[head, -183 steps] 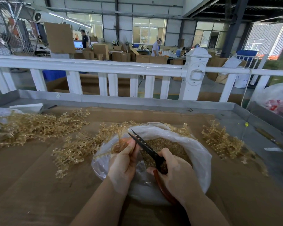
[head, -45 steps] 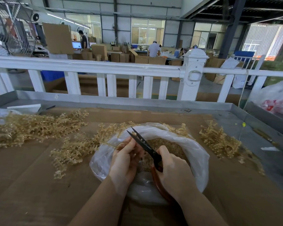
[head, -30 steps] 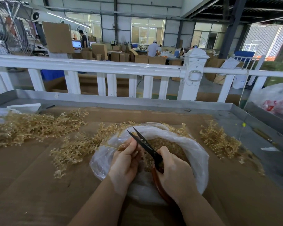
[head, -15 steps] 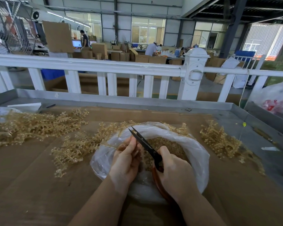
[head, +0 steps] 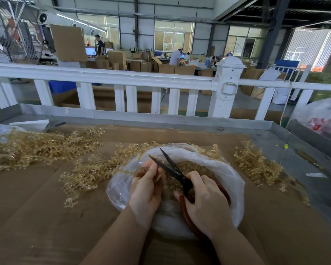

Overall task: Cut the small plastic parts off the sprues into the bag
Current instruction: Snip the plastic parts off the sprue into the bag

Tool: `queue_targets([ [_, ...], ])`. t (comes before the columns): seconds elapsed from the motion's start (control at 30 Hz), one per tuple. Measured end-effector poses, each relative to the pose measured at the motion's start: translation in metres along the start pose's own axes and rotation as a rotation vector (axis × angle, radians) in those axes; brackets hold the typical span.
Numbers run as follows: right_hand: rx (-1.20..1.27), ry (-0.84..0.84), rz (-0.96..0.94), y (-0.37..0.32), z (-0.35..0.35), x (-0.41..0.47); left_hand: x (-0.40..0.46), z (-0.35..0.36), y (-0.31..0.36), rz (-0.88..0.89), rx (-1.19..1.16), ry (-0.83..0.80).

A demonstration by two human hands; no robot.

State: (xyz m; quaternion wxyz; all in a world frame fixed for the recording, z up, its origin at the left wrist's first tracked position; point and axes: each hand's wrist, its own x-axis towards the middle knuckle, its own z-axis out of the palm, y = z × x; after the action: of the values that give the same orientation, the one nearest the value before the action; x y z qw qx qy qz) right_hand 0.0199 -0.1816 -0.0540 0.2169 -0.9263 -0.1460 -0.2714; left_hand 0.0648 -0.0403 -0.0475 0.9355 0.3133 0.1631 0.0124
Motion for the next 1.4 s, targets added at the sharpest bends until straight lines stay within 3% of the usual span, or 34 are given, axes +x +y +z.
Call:
queue_targets([
  [0.3,0.022,0.028,0.057,0.003,0.001,-0.001,-0.003,0.001,0.0,0.018,-0.042,-0.049],
  [0.53,0.034,0.029,0.07,0.002,0.001,0.0,-0.007,0.001,0.0,0.028,0.071,-0.129],
  [0.87,0.013,0.054,0.006,-0.004,-0.002,0.0,-0.002,0.001,0.0,-0.032,0.065,-0.008],
  [1.4,0.044,0.021,-0.009,-0.01,0.001,0.006,-0.004,0.002,0.0,-0.081,0.124,-0.083],
])
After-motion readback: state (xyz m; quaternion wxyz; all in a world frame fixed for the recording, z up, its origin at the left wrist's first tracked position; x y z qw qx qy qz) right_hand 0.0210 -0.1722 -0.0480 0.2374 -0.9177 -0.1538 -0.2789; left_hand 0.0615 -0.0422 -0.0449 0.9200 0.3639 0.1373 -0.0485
